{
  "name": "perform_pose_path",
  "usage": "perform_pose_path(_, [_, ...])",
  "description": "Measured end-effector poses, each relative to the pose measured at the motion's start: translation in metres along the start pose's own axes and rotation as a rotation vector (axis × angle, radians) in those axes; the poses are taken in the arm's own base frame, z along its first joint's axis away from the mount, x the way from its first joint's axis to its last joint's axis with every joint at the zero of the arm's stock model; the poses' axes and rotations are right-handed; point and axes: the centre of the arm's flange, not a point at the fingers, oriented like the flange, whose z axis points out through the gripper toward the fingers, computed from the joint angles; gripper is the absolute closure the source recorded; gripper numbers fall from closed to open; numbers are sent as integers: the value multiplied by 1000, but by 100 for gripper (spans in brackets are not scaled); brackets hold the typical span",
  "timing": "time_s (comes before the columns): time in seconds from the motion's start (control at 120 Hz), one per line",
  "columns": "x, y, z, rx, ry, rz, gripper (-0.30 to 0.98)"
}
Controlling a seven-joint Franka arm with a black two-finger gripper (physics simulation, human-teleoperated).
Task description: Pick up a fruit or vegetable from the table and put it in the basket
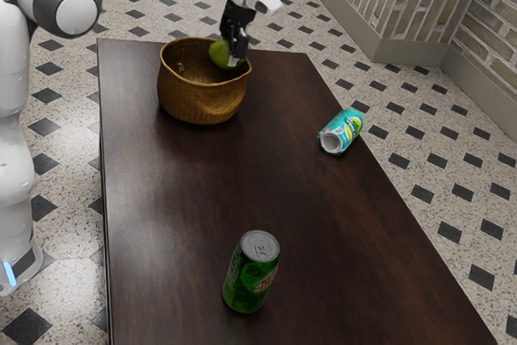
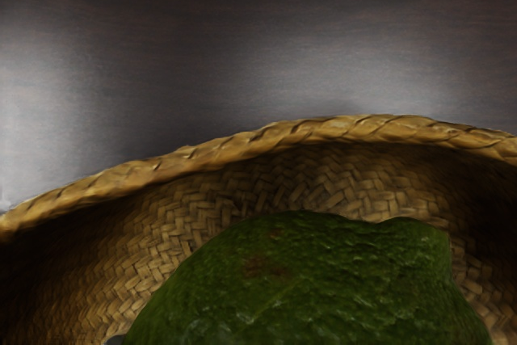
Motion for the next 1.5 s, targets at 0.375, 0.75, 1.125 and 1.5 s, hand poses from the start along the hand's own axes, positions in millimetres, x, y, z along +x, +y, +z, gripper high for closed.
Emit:
perform_pose_path(0.375, [5, -10, 16, -6, -21, -30, 41])
perform_pose_path(0.75, [4, -22, 27, -8, -32, -57, 41])
perform_pose_path(1.125, [14, -20, 25, -15, -43, -62, 14])
perform_pose_path(1.5, [-46, -2, -38, -138, -240, -139, 3])
